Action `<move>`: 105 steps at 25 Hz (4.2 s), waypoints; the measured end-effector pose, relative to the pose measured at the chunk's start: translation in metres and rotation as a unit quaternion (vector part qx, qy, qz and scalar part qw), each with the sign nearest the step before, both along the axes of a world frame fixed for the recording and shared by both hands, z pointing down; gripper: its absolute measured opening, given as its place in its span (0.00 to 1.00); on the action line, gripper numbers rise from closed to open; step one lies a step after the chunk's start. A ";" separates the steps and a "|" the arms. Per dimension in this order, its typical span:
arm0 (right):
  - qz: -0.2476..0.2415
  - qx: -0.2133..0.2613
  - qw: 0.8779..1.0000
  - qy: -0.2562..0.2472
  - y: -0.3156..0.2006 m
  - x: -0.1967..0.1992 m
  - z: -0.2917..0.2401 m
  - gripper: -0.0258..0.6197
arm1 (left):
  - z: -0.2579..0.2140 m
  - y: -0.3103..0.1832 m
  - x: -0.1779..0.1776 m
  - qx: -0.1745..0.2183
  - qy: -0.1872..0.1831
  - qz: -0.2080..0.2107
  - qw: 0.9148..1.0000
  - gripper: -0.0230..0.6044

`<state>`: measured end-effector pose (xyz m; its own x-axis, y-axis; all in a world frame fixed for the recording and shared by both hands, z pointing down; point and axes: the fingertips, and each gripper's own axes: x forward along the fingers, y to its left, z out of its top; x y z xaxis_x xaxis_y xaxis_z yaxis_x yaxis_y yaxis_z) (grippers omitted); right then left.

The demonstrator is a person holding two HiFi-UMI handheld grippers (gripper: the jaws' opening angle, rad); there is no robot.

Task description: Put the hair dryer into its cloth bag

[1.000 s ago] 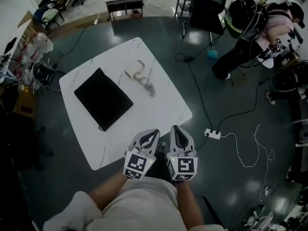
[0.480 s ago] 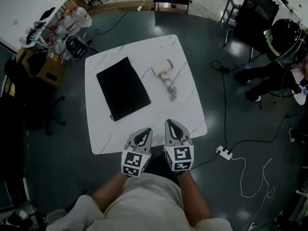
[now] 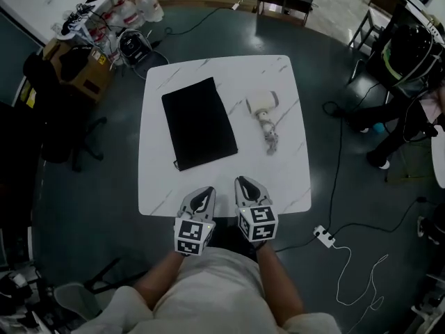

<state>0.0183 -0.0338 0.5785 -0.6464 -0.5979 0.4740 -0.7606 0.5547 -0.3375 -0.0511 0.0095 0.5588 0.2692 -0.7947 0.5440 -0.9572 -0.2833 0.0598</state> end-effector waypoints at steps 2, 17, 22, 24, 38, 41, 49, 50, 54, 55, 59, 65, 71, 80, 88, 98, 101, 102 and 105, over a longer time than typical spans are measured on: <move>-0.004 -0.014 1.000 -0.004 -0.007 -0.011 0.012 0.07 | 0.005 -0.006 -0.013 -0.002 -0.004 -0.009 1.000 0.05; 0.090 -0.172 0.981 -0.020 -0.064 -0.056 0.097 0.22 | 0.031 -0.054 -0.085 -0.037 -0.001 -0.025 0.999 0.05; 0.115 -0.202 0.973 -0.002 -0.078 -0.060 0.124 0.22 | 0.039 -0.061 -0.099 -0.044 -0.006 -0.026 0.999 0.05; 0.116 -0.205 0.972 0.000 -0.082 -0.062 0.129 0.21 | 0.043 -0.060 -0.102 -0.049 -0.007 -0.024 0.998 0.05; 0.125 -0.201 0.957 -0.165 -0.104 -0.085 0.044 0.07 | 0.087 -0.058 -0.102 -0.086 -0.132 0.033 0.987 0.06; 0.126 -0.203 0.954 -0.182 -0.107 -0.086 0.029 0.07 | 0.101 -0.067 -0.095 -0.095 -0.163 0.057 0.980 0.26; 0.125 -0.200 0.956 -0.176 -0.111 -0.080 0.020 0.07 | 0.124 -0.089 -0.090 -0.119 -0.188 0.091 0.971 0.22; 0.125 -0.200 0.957 -0.170 -0.112 -0.078 0.022 0.07 | 0.121 -0.091 -0.091 -0.118 -0.175 0.087 0.974 0.06; 0.107 -0.200 0.965 -0.129 -0.116 -0.064 0.038 0.07 | 0.110 -0.094 -0.089 -0.136 -0.113 0.091 0.980 0.06; 0.095 -0.195 0.970 -0.111 -0.114 -0.062 0.041 0.07 | 0.109 -0.095 -0.088 -0.139 -0.105 0.092 0.980 0.06; 0.042 -0.153 0.987 -0.024 -0.100 -0.050 0.041 0.19 | 0.106 -0.100 -0.075 -0.151 -0.069 0.100 0.981 0.06; 0.033 -0.092 0.993 0.070 -0.099 -0.012 0.034 0.26 | 0.099 -0.121 -0.052 -0.185 0.019 0.096 0.978 0.06; 0.057 -0.055 0.985 0.153 -0.117 0.041 0.040 0.28 | 0.096 -0.137 -0.029 -0.198 0.066 0.092 0.974 0.06; 0.059 -0.050 0.966 0.246 -0.165 0.077 0.059 0.36 | 0.093 -0.160 -0.024 -0.199 0.092 0.086 0.972 0.06; 0.032 -0.081 0.958 0.272 -0.193 0.071 0.085 0.40 | 0.102 -0.174 -0.030 -0.198 0.106 0.084 0.971 0.06; 0.000 -0.132 0.944 0.301 -0.212 0.062 0.118 0.43 | 0.102 -0.181 -0.031 -0.204 0.134 0.079 0.966 0.06; -0.007 -0.133 0.941 0.311 -0.216 0.058 0.124 0.43 | 0.103 -0.181 -0.034 -0.204 0.138 0.076 0.966 0.06; -0.007 -0.138 0.940 0.312 -0.217 0.058 0.127 0.43 | 0.104 -0.181 -0.035 -0.204 0.140 0.074 0.966 0.06; -0.009 -0.161 0.938 0.308 -0.219 0.058 0.141 0.43 | 0.105 -0.180 -0.038 -0.208 0.146 0.071 0.965 0.06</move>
<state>0.0767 -0.2523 0.7190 -0.2003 -0.3509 0.9147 -0.8575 0.5143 0.0095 -0.0888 -0.1703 0.6634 0.5482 -0.4689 0.6926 -0.8363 -0.3035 0.4565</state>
